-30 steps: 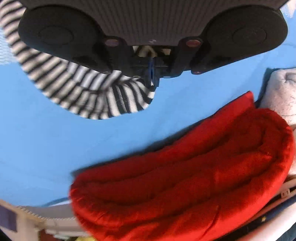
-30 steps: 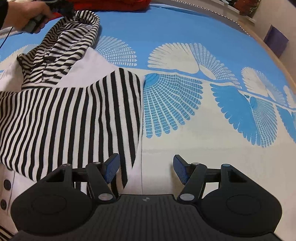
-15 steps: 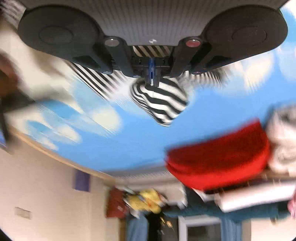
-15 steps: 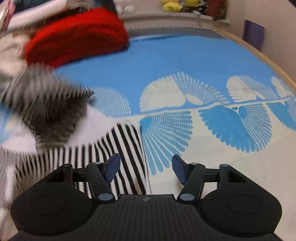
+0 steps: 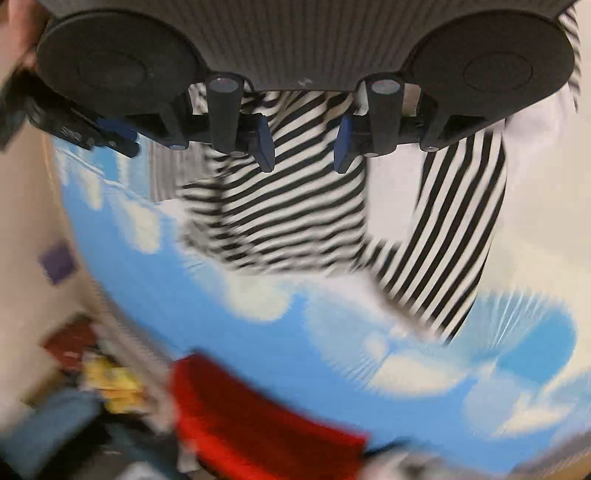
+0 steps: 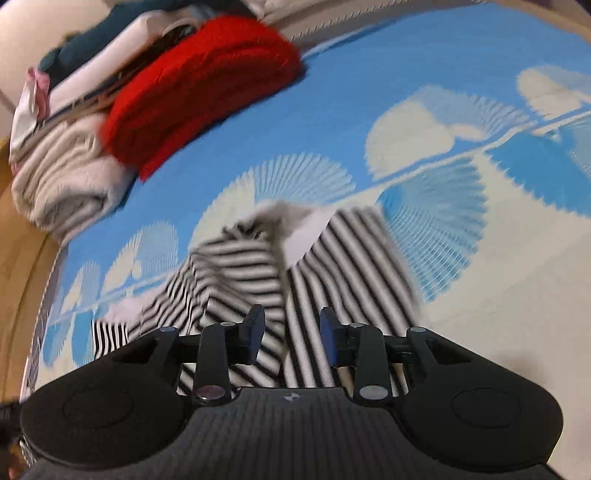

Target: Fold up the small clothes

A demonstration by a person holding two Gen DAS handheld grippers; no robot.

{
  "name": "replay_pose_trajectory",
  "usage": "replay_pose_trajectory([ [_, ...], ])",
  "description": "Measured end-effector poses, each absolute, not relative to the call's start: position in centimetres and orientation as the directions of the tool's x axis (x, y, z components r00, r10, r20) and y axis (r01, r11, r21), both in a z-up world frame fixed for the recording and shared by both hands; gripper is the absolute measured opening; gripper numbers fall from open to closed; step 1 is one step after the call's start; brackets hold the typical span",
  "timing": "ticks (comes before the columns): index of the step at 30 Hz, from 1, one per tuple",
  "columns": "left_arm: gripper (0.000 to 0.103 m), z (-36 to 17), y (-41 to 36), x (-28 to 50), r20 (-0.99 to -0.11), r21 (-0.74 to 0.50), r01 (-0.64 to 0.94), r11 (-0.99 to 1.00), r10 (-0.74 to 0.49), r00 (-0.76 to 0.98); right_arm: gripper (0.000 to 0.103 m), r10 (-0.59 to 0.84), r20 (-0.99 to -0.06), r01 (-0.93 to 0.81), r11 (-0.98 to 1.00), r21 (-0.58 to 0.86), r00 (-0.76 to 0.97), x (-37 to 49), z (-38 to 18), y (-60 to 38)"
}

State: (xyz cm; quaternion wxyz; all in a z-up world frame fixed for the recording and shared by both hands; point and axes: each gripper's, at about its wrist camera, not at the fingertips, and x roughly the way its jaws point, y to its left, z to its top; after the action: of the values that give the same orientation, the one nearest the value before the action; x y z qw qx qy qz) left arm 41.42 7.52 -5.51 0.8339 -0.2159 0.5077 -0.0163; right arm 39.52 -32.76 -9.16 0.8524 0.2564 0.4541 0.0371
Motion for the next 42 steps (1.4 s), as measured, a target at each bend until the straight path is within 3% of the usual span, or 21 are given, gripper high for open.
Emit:
replay_pose_trajectory([
  [3,0.04,-7.8,6.4,42.7,-0.897,-0.32,-0.242,0.916,-0.211,0.389,0.035,0.33,-0.771,0.18,0.852,0.492,0.545,40.3,-10.5,-31.8],
  [11,0.039,-11.6,5.3,43.0,-0.944,-0.254,-0.275,0.927,-0.176,0.277,0.038,0.356,-0.83,0.127,0.886,0.446,0.428,41.2,-13.8,-27.6],
  [12,0.032,-11.7,5.4,42.9,-0.947,-0.249,-0.281,0.927,-0.173,0.269,0.035,0.343,-0.837,0.117,0.897,0.427,0.427,41.2,-13.9,-27.2],
  [13,0.024,-11.8,5.5,42.9,-0.947,-0.253,-0.283,0.925,-0.176,0.269,0.022,0.345,-0.834,0.096,0.901,0.423,0.431,41.2,-13.9,-26.8],
  [14,0.007,-11.8,5.5,43.1,-0.945,-0.256,-0.281,0.925,-0.177,0.276,0.013,0.351,-0.826,0.072,0.904,0.422,0.442,41.1,-13.6,-26.5],
  [15,0.001,-11.1,5.7,43.0,-0.939,-0.257,-0.273,0.927,-0.173,0.297,0.001,0.349,-0.817,0.058,0.906,0.419,0.458,41.0,-13.2,-26.5],
  [17,0.001,-8.7,5.9,42.9,-0.899,-0.254,-0.247,0.935,-0.135,0.416,0.001,0.379,-0.769,0.038,0.886,0.462,0.515,40.8,-11.6,-27.1],
  [21,0.001,-2.1,7.7,41.4,-0.675,-0.327,-0.198,0.924,-0.082,0.733,0.0,0.445,-0.482,-0.069,0.784,0.617,0.755,38.6,-5.2,-30.5],
  [23,0.001,-0.8,8.6,40.6,-0.607,-0.324,-0.202,0.924,-0.039,0.794,0.0,0.441,-0.402,-0.107,0.769,0.63,0.802,37.4,-3.8,-31.9],
  [25,0.001,-1.7,9.9,40.6,-0.648,-0.351,-0.252,0.902,-0.04,0.761,0.0,0.47,-0.462,-0.083,0.763,0.641,0.752,37.8,-4.7,-32.7],
  [28,0.002,-6.7,11.3,41.4,-0.859,-0.32,-0.369,0.873,-0.103,0.501,0.001,0.374,-0.778,0.088,0.874,0.477,0.504,39.1,-9.7,-32.3],
  [30,0.003,-10.4,12.0,41.0,-0.926,-0.328,-0.458,0.826,-0.186,0.328,0.001,0.352,-0.859,0.138,0.894,0.427,0.372,39.0,-12.6,-32.2],
  [32,0.003,-10.8,12.0,40.7,-0.926,-0.342,-0.472,0.813,-0.206,0.316,0.002,0.333,-0.867,0.137,0.904,0.406,0.371,39.2,-12.4,-32.0],
  [34,0.016,-9.5,11.7,40.9,-0.914,-0.336,-0.428,0.839,-0.18,0.363,0.008,0.349,-0.834,0.123,0.892,0.436,0.427,39.5,-11.1,-32.0],
  [35,0.038,-8.8,11.6,40.9,-0.904,-0.342,-0.419,0.841,-0.174,0.39,0.014,0.364,-0.815,0.132,0.876,0.464,0.452,39.7,-10.7,-32.3],
  [36,0.054,-8.4,11.6,40.8,-0.892,-0.359,-0.42,0.834,-0.173,0.418,0.034,0.365,-0.802,0.155,0.861,0.484,0.473,40.0,-10.3,-32.6],
  [37,0.056,-8.2,11.5,40.6,-0.887,-0.367,-0.424,0.828,-0.174,0.428,0.052,0.354,-0.795,0.176,0.854,0.49,0.493,40.1,-10.3,-32.8],
  [40,0.055,-9.2,11.4,40.6,-0.905,-0.347,-0.447,0.825,-0.169,0.39,0.054,0.329,-0.81,0.191,0.865,0.465,0.486,39.9,-11.0,-32.5],
  [41,0.05,-9.6,11.5,40.5,-0.91,-0.344,-0.455,0.821,-0.174,0.376,0.054,0.332,-0.813,0.19,0.865,0.465,0.479,40.1,-11.3,-32.3],
  [42,0.029,-10.0,11.6,40.8,-0.913,-0.346,-0.457,0.819,-0.181,0.366,0.051,0.336,-0.817,0.191,0.864,0.465,0.469,40.1,-11.6,-32.0],
])
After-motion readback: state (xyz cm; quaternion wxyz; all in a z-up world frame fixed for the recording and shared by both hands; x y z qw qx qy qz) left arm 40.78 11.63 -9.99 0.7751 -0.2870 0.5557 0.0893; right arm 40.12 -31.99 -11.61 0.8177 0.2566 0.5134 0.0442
